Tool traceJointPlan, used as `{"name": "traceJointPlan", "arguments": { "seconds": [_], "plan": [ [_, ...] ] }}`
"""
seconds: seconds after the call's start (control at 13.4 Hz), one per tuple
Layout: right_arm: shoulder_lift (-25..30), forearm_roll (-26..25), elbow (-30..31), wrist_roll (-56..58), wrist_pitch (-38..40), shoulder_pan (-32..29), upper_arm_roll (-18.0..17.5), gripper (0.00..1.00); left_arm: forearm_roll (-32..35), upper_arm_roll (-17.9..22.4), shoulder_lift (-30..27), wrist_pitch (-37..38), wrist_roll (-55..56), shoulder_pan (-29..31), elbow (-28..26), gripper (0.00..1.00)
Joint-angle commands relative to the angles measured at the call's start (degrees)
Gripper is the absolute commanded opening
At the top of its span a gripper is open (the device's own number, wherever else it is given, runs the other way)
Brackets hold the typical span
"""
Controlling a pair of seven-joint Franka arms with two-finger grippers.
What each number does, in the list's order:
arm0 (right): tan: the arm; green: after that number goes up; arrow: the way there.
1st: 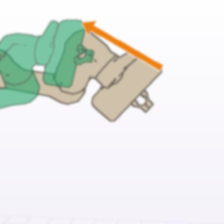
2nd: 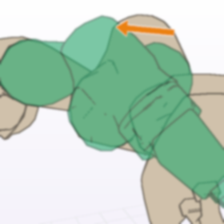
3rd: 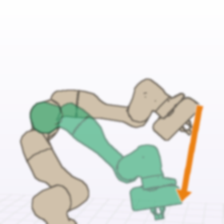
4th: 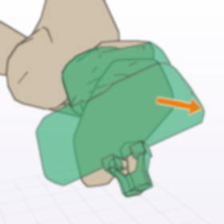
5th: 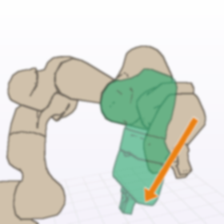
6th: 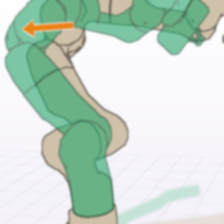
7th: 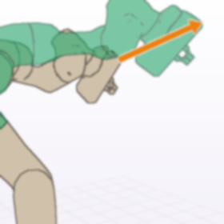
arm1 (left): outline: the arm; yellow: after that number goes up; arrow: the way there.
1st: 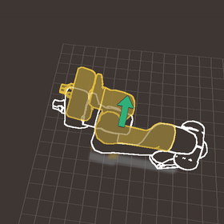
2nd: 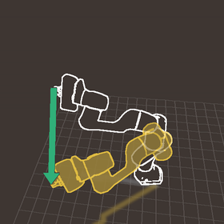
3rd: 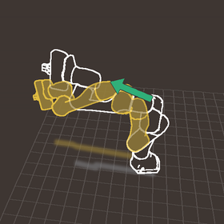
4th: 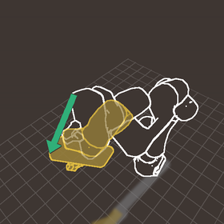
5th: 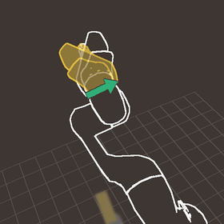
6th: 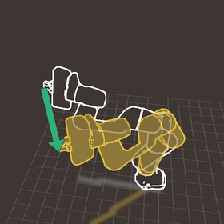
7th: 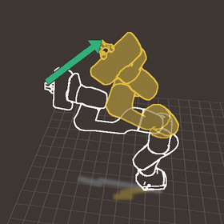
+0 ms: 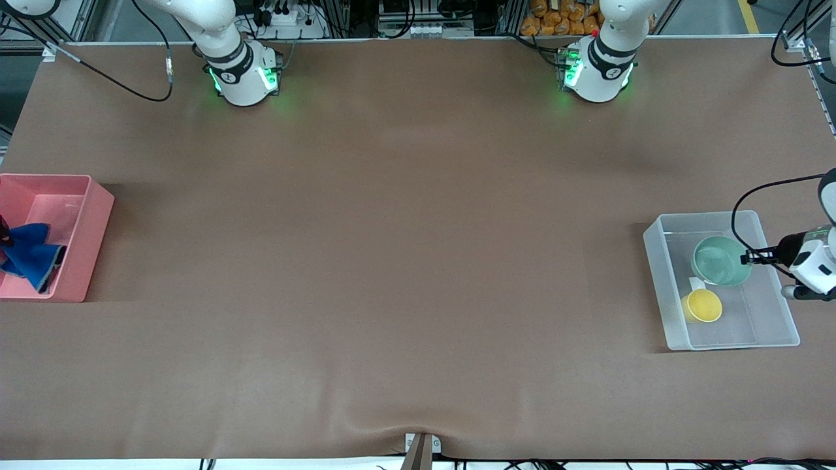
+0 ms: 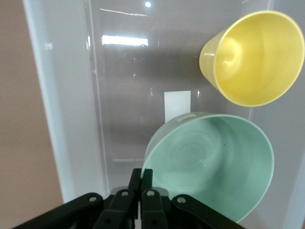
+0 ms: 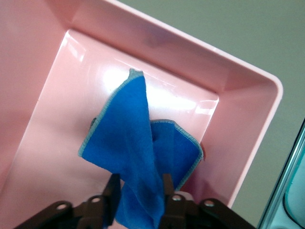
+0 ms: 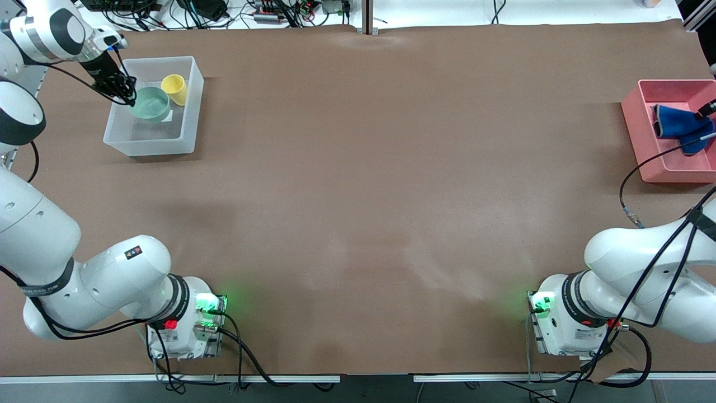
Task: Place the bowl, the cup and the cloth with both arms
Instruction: 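Open both grippers, releasing the bowl and the cloth into the trays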
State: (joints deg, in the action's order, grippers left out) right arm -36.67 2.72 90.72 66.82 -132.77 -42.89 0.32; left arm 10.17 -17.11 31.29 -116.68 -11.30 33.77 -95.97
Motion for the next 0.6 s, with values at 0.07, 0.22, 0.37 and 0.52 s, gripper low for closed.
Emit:
{"name": "traceJointPlan", "arguments": {
  "seconds": [0.07,0.22,0.37,0.52],
  "plan": [
    [-0.95,2.29,-1.51,1.03,0.31,-1.67,-1.11,1.00,0.56,-0.38,-1.32,-5.38,-0.39,1.64,-5.26,0.00],
    [-0.51,2.46,-1.51,0.85,1.01,-1.59,-1.20,1.00,0.64,-0.38,-1.15,-8.98,-0.39,1.73,-7.73,0.00],
    [0.19,2.46,-1.95,0.33,4.42,-1.32,-1.37,1.00,0.64,-0.38,-1.23,-11.20,-0.39,2.08,-9.49,0.00],
    [1.77,2.29,-4.75,-3.25,11.18,0.60,-1.20,1.00,1.08,-0.38,-1.06,-11.20,-0.48,2.00,-9.59,0.00]
  ]
}}
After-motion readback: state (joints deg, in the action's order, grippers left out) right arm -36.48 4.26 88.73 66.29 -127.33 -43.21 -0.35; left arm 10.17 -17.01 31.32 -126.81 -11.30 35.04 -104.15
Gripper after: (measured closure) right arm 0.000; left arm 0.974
